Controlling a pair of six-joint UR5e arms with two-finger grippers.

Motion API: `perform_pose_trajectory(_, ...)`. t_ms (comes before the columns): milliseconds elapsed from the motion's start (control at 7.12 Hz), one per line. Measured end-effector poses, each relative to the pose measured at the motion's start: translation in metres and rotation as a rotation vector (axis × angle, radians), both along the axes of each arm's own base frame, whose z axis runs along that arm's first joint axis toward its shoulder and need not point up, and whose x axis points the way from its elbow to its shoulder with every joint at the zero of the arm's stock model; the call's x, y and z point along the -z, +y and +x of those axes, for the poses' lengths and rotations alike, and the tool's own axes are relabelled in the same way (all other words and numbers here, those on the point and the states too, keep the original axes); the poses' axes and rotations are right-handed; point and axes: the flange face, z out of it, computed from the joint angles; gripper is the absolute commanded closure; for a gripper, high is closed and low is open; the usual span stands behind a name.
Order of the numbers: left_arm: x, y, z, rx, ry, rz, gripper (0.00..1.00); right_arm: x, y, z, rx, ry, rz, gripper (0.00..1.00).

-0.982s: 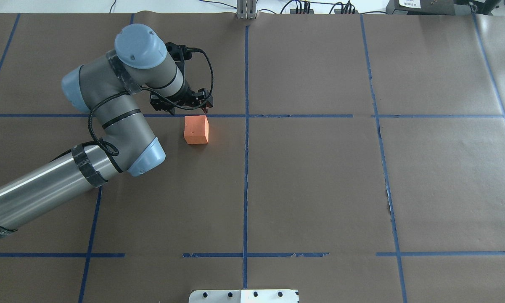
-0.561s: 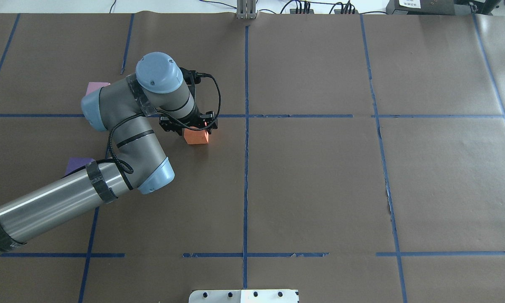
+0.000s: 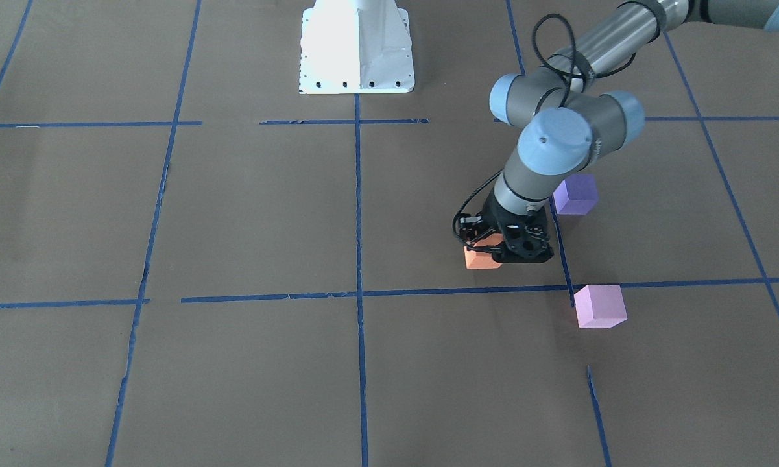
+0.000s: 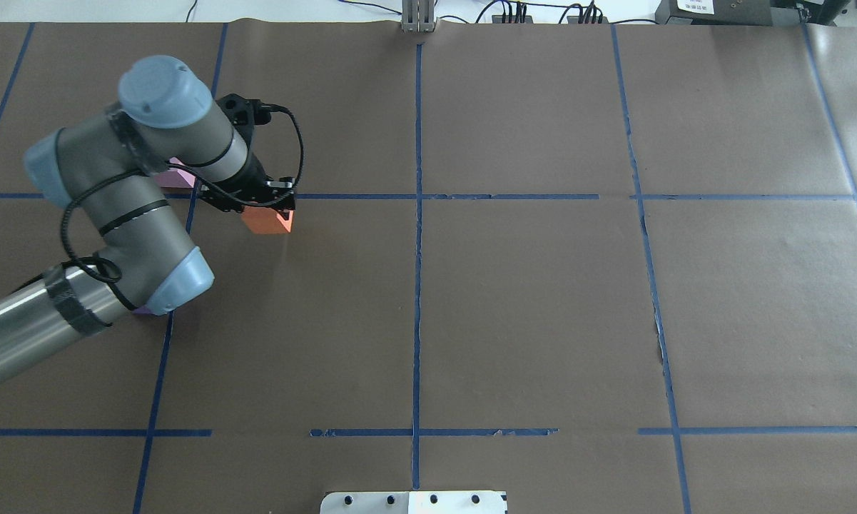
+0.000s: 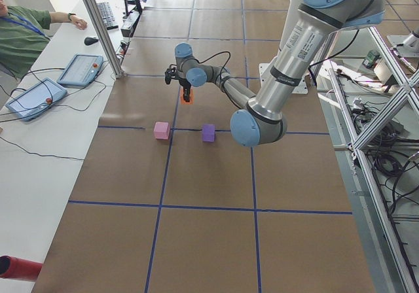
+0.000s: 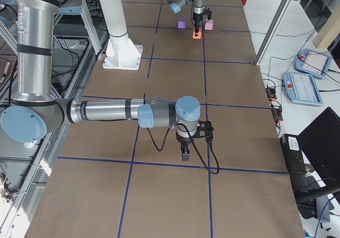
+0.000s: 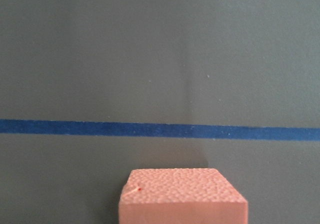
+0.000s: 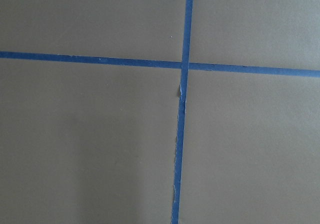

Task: Arrange blocks in a line
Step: 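Carry the orange cube between the pink and purple cubes and lower it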

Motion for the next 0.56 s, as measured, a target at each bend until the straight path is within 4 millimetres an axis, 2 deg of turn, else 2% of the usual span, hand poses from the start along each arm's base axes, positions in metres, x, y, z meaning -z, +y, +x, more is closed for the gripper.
perform_pose_trajectory(140, -0.040, 0.003, -0.042, -0.035, -0.039, 0.030, 0.76, 0.000, 0.000, 0.000, 0.000, 0.000, 0.000, 0.00)
perform_pose_trajectory(281, -0.080, 0.009, -0.069, -0.069, -0.078, 0.044, 0.76, 0.000, 0.000, 0.000, 0.000, 0.000, 0.000, 0.00)
perform_pose_trajectory(421, -0.107, 0.014, -0.082, -0.089, -0.098, 0.046, 0.75, 0.000, 0.000, 0.000, 0.000, 0.000, 0.000, 0.00)
perform_pose_trajectory(561, -0.120, 0.017, -0.085, -0.096, -0.104, 0.044, 0.71, 0.000, 0.000, 0.000, 0.000, 0.000, 0.000, 0.00)
